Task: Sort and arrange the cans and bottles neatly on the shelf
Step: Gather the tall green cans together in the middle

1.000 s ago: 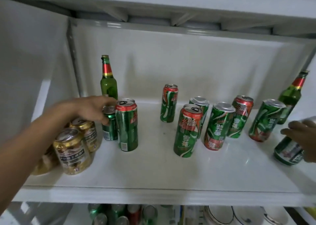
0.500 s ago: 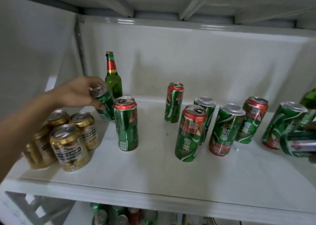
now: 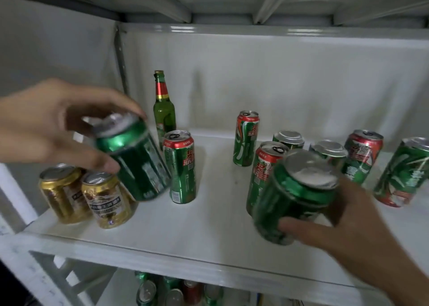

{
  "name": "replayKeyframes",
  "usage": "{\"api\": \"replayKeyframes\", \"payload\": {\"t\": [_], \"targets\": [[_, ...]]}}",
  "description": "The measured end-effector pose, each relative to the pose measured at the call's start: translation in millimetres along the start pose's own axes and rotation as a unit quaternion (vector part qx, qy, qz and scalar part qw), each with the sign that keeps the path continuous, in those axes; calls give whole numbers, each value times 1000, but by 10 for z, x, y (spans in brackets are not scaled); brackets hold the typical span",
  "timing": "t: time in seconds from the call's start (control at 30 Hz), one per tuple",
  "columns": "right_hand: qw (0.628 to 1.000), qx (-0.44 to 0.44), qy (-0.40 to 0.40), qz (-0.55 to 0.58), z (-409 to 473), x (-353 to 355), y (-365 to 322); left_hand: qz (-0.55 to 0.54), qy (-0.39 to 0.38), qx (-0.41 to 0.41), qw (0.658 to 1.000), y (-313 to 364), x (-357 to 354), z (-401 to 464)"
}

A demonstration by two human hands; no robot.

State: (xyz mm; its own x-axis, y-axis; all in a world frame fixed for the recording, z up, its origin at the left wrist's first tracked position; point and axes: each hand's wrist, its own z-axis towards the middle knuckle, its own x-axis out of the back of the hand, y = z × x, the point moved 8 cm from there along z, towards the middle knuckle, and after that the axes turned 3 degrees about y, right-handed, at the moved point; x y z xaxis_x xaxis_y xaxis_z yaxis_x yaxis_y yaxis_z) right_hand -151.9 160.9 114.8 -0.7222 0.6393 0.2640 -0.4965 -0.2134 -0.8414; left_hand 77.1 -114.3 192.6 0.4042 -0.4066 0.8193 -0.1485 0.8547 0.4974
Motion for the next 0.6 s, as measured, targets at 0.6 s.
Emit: {"api": "replayKeyframes", "payload": {"t": [0.6], "targets": [[988,-122,6,-90,251,-1068,1162,105,-57,42,992,-236,-1147,212]]}}
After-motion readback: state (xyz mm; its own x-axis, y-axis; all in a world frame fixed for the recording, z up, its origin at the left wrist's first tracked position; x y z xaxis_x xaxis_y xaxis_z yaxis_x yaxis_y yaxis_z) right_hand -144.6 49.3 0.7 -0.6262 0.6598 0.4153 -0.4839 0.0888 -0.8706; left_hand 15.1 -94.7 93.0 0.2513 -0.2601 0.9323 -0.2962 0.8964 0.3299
